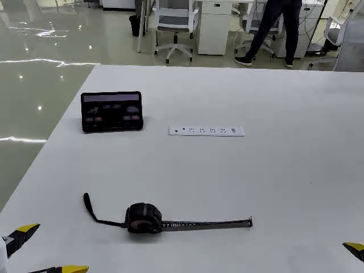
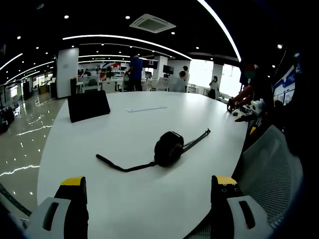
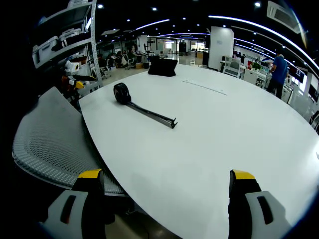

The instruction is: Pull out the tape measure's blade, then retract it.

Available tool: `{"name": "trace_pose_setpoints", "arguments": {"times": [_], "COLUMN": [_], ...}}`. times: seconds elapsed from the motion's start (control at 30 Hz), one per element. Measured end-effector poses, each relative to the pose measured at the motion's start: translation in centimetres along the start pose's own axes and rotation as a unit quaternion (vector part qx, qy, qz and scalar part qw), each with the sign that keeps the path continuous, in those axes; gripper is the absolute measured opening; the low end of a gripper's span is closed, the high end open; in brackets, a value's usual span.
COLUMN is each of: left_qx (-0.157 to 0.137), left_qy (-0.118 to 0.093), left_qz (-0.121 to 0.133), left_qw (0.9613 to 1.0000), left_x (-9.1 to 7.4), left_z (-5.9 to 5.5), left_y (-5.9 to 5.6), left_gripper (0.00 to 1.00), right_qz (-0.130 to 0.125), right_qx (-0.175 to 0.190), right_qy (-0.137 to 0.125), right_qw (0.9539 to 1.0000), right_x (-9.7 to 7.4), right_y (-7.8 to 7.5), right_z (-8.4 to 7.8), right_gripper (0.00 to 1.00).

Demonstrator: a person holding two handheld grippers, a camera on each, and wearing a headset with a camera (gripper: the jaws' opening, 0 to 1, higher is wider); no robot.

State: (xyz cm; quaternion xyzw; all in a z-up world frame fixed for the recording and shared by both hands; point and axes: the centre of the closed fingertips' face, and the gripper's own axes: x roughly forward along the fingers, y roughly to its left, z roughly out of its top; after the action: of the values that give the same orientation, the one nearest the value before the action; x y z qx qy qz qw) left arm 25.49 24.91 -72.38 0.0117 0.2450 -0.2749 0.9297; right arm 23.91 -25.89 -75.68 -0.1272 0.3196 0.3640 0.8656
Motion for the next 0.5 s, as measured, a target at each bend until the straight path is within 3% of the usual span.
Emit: {"name": "trace_pose_setpoints", "arguments": {"times": [0.1, 0.3, 0.5], "left_qx": [0.001, 0.007, 0.009], "left_qy": [-0.005, 0.006, 0.013], "left_qz": [0.001, 0.0, -0.008], "left_qw": [1.0, 1.0, 0.9998], "left_x": [0.1, 0.6, 1.3], "left_z": [0.4, 0.1, -0.2], "left_y": [0.1, 0.3, -0.4], "left_gripper": [1.0, 1.0, 1.0], "right_qz": [0.002, -0.003, -0.003], "right_qx": [-0.003, 0.002, 0.006], "right_qy": [0.012, 0.01, 0.014], "right_qw": [0.9999, 0.9999, 0.9999], "right_x": [0.1, -0.3, -0.4], "right_y": [0.1, -0.2, -0.4], "right_z": [-0.8, -0.9, -1.0], "right_gripper": [1.0, 1.0, 1.0]}}
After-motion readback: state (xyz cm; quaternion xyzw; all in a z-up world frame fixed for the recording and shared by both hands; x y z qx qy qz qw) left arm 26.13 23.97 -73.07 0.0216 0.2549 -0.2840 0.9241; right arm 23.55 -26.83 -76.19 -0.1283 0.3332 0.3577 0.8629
